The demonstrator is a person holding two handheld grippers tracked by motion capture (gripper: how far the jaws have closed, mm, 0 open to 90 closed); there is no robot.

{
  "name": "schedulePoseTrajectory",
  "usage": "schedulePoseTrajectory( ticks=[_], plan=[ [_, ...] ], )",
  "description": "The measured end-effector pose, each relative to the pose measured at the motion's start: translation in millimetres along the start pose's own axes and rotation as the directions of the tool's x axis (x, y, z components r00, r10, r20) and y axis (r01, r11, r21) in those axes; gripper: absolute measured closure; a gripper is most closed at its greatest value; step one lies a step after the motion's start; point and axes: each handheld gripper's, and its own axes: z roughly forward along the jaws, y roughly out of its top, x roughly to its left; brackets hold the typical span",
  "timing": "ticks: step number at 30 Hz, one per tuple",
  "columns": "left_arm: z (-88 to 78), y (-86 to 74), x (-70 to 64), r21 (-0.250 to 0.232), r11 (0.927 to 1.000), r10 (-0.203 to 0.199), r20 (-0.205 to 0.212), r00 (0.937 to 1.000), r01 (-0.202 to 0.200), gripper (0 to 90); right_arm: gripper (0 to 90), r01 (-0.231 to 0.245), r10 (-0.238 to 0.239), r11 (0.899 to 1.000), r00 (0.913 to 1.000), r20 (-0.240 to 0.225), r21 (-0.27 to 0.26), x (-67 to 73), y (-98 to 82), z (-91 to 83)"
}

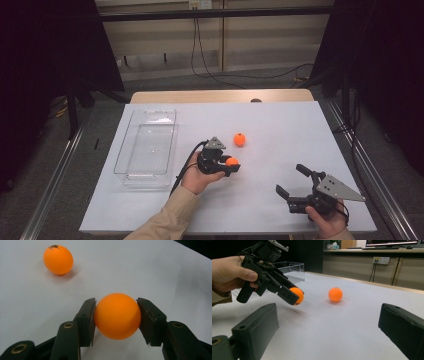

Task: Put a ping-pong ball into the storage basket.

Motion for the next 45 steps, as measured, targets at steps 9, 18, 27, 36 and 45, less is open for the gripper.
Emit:
schedulePoseTrajectory(
  ticks=[9,18,27,36,45],
  plan=[
    [-7.1,2.4,2.6,0.004,1.0,-0.007,-0.013,0.9999,0.007,51.0,2.0,-0.001,0.001,1.0,1.0,-0.001,0.0,0.1,0.1,-0.1],
    [-15.6,5.6,5.5,-0.006,0.9997,-0.022,-0.02,0.9996,0.022,51.0,2.0,0.001,-0.001,1.0,1.0,-0.002,-0.001,0.2,0.1,-0.2],
    [-22.7,7.5,8.5,-0.017,0.9993,-0.034,-0.03,0.999,0.033,51.0,2.1,0.002,-0.002,1.0,1.0,-0.002,0.0,0.2,0.0,-0.1],
    [-27.7,8.1,11.0,-0.012,0.9988,-0.047,-0.042,0.998,0.047,51.0,2.1,-0.003,0.003,1.0,1.0,-0.004,-0.002,0.7,0.2,-0.2],
    [-31.3,8.0,14.4,-0.004,0.9983,-0.059,-0.042,0.9974,0.058,51.0,2.1,0.002,-0.002,1.0,1.0,-0.005,-0.004,0.4,0.3,-0.3]
  ],
)
